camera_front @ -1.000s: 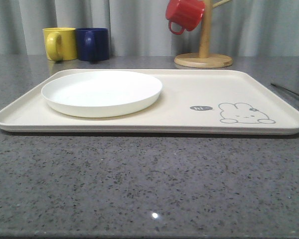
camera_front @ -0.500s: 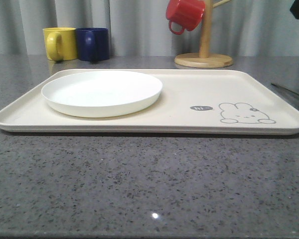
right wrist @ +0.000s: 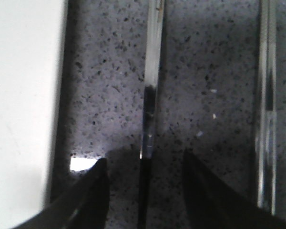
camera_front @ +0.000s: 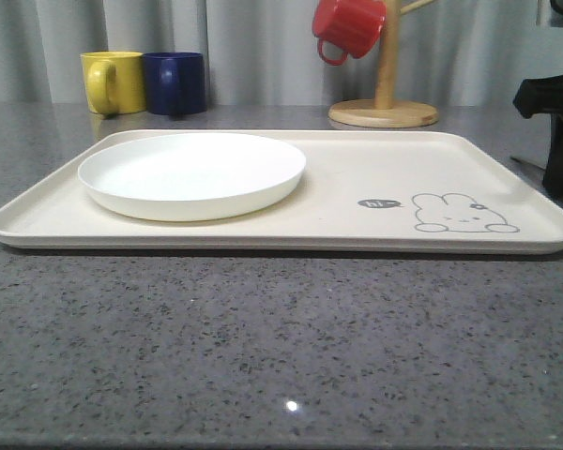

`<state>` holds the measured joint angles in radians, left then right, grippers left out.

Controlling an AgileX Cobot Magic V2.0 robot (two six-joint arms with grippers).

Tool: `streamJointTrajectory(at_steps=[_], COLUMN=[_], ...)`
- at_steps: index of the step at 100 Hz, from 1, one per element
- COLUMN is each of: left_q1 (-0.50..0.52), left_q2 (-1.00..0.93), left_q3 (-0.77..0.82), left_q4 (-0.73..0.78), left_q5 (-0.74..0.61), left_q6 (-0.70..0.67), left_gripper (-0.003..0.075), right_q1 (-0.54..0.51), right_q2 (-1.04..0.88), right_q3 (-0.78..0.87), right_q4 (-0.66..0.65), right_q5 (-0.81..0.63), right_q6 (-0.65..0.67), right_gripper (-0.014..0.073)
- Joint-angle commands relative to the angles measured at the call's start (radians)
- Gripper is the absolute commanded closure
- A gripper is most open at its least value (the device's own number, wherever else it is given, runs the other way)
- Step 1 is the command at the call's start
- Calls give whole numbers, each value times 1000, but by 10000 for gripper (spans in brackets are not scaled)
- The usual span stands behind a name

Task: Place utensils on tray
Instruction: 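Grasp the silver fork with the right gripper and lift it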

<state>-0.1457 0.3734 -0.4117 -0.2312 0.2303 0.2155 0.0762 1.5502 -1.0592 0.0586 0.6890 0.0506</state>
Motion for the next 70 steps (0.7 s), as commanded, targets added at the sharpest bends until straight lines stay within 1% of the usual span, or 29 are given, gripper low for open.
streamJointTrajectory(at_steps=[1, 6, 18, 25, 53, 61, 70], left_q1=[3, 3, 3, 3, 3, 3, 3], left_q2=[5, 5, 5, 5, 5, 5, 5], left_q3=[-26, -26, -26, -26, -26, -26, -26], left_q4=[-7, -7, -7, -7, -7, -7, -7], left_q5=[-83, -83, -83, -83, -83, -83, -83], left_q6=[-12, -12, -12, -12, -12, -12, -12], left_gripper=[738, 738, 738, 738, 738, 738, 738], right_q1=[-1, -1, -1, -1, 8, 34, 95], right_q2=[-22, -19, -19, -19, -62, -94, -127], right_q3=[-34, -34, -38, -46, -159, -184, -201], right_q4=[-11, -10, -1, -1, 37, 48, 47], right_q5=[-33, -33, -31, -23, 105, 127, 123], right_q6=[-11, -11, -11, -11, -2, 45, 127], right_gripper=[261, 312, 488, 553, 562, 562, 562])
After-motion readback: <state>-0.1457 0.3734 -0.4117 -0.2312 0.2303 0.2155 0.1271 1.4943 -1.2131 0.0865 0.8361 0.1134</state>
